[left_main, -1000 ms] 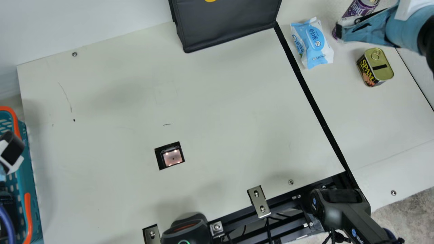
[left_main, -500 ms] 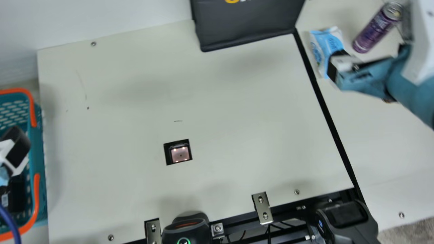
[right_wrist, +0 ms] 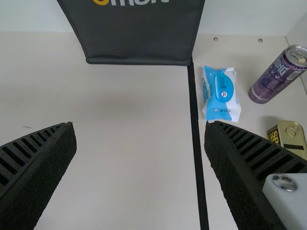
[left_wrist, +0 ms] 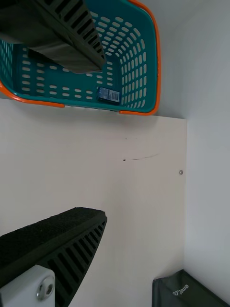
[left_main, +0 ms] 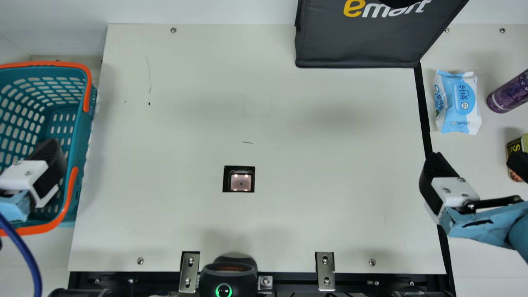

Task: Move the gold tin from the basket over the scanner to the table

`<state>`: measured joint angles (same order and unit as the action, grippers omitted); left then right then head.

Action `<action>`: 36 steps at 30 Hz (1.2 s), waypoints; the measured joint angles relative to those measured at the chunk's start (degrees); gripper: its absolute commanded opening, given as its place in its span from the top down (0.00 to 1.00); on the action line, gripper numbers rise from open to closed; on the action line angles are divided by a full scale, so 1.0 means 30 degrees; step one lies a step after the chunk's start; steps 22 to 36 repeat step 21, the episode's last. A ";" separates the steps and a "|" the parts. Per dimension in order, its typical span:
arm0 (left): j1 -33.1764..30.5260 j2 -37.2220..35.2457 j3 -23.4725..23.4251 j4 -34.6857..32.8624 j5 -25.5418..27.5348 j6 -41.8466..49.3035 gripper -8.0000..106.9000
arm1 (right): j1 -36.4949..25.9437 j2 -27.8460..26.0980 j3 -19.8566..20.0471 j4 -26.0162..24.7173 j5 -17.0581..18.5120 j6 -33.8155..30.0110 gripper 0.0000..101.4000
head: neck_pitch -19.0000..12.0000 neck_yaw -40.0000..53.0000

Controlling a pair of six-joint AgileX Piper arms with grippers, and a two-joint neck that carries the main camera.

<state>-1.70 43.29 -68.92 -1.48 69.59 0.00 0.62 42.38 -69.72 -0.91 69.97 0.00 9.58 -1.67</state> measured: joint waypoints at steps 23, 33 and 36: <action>0.0000 0.0000 0.0000 0.0000 0.0000 0.0000 0.15 | 0.0000 -0.0005 0.0000 -0.0016 0.0000 0.0000 0.06 | 0.0029 0.0000; 0.0000 0.0000 0.0000 0.0000 0.0000 0.0000 0.15 | 0.0000 -0.0005 0.0000 -0.0016 0.0000 0.0000 0.06 | 0.0029 0.0000; 0.0000 0.0000 0.0000 0.0000 0.0000 0.0000 0.15 | 0.0000 -0.0005 0.0000 -0.0016 0.0000 0.0000 0.06 | 0.0029 0.0000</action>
